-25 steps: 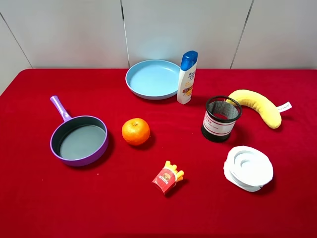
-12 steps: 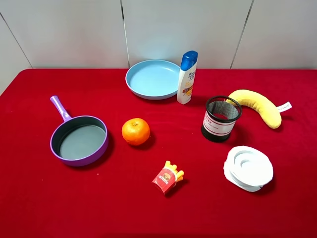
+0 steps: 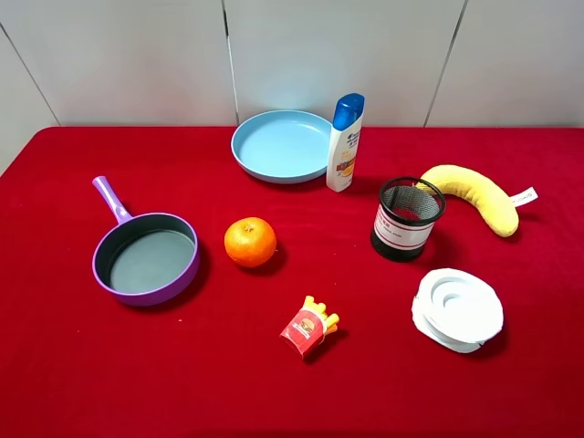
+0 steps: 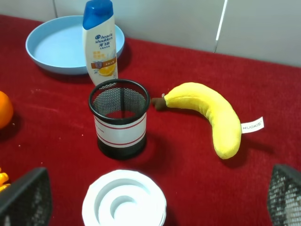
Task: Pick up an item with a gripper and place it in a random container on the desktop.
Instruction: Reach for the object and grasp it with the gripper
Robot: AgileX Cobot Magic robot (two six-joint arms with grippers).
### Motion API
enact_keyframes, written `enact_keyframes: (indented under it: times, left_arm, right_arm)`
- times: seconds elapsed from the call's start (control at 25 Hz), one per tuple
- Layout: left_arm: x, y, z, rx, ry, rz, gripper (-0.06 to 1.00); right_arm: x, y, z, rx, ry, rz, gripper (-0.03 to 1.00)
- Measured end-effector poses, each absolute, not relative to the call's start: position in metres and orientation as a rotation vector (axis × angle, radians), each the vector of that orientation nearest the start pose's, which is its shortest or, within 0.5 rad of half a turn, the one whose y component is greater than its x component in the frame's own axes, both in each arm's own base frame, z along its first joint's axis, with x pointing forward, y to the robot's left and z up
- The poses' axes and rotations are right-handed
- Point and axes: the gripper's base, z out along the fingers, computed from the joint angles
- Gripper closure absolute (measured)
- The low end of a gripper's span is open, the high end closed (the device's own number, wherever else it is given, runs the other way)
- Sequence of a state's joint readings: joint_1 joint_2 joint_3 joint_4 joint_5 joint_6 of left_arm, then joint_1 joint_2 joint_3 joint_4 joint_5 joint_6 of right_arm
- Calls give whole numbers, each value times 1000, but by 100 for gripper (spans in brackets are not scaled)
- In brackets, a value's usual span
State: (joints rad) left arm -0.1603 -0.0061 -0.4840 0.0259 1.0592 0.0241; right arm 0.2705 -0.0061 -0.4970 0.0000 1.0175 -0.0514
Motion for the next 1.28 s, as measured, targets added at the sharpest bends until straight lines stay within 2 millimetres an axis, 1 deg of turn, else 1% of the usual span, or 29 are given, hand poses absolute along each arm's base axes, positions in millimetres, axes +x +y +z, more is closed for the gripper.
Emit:
enact_keyframes:
  times: [1.28]
  left_arm:
    - [-4,3,273,188,2044,-54,-5]
  right_arm:
    - [-4,-1,280,-321,1975,141,27]
